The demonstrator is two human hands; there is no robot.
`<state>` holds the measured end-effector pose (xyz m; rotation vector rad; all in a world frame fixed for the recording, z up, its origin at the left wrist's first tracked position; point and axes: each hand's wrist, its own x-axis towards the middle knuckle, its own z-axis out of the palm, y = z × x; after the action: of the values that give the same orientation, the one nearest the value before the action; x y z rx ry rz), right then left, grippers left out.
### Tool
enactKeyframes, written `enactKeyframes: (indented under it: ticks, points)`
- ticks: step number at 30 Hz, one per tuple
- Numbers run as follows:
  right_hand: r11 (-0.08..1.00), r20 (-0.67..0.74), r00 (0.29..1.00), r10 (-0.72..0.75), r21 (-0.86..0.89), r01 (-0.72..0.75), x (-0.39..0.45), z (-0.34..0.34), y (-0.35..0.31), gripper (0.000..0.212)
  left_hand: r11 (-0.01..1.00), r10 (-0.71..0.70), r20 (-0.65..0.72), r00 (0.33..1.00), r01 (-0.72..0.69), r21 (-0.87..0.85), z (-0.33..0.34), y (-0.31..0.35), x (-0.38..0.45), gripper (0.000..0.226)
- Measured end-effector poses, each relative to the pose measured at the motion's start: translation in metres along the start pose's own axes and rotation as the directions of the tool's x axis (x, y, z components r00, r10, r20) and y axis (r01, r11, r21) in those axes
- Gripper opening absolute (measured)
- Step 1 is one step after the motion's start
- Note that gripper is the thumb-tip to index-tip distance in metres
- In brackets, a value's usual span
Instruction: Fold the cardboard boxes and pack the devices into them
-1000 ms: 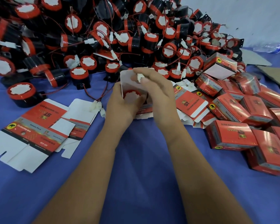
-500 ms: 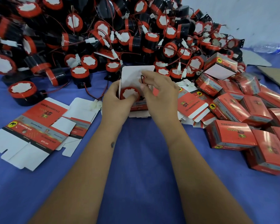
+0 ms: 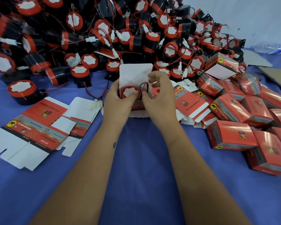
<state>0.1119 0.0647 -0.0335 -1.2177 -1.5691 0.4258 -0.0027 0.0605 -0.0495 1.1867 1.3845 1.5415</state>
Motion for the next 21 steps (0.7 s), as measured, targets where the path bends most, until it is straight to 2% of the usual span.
enactKeyframes:
  ticks: [3, 5, 7, 9, 12, 13, 16, 17, 18, 21]
  points:
    - [1.0, 0.076, 0.997, -0.017, -0.011, 0.018, -0.002, -0.003, 0.002, 0.016, 1.0, 0.016, 0.038, 0.999, -0.016, -0.015, -0.003, 0.001, 0.001, 0.045]
    - [0.99, 0.105, 0.992, 0.066, 0.116, -0.078, -0.003, -0.004, 0.001, 0.026, 1.0, 0.008, 0.08, 0.997, -0.008, 0.0, -0.003, 0.003, 0.001, 0.038]
    - [0.973, 0.116, 0.983, 0.14, 0.169, -0.159, 0.0, -0.004, 0.003, 0.036, 0.986, -0.07, 0.127, 0.989, 0.088, -0.139, -0.002, 0.008, 0.001, 0.028]
    - [0.98, 0.118, 0.981, 0.154, 0.109, -0.167, 0.002, -0.003, 0.004, 0.027, 0.944, -0.125, 0.127, 0.984, 0.157, -0.291, -0.004, 0.009, 0.003, 0.038]
    - [0.983, 0.108, 0.98, 0.168, 0.059, -0.175, 0.003, -0.001, 0.008, 0.013, 0.969, -0.108, 0.154, 0.982, 0.138, -0.204, -0.008, 0.006, 0.007, 0.035]
    - [0.98, 0.095, 0.98, 0.177, 0.07, -0.184, 0.002, 0.0, 0.009, 0.018, 0.977, -0.1, 0.161, 0.982, 0.127, -0.169, -0.009, 0.004, 0.008, 0.034]
    - [0.966, 0.052, 0.982, 0.182, 0.176, -0.188, 0.0, 0.001, 0.008, 0.059, 0.995, -0.04, 0.105, 0.994, 0.049, -0.084, -0.008, -0.001, 0.006, 0.044]
    - [0.967, 0.062, 0.985, 0.158, 0.192, -0.167, 0.0, -0.001, 0.007, 0.067, 0.998, -0.011, 0.088, 0.996, 0.017, -0.066, -0.008, -0.001, 0.006, 0.046]
    - [0.971, 0.089, 0.988, 0.126, 0.192, -0.141, 0.001, -0.002, 0.007, 0.066, 0.999, 0.017, 0.069, 0.997, -0.014, -0.047, -0.008, -0.002, 0.006, 0.046]
    - [0.984, 0.159, 0.983, 0.089, 0.137, -0.111, 0.0, -0.006, 0.007, 0.039, 0.989, 0.132, -0.018, 0.991, -0.13, 0.063, -0.011, -0.003, 0.009, 0.033]
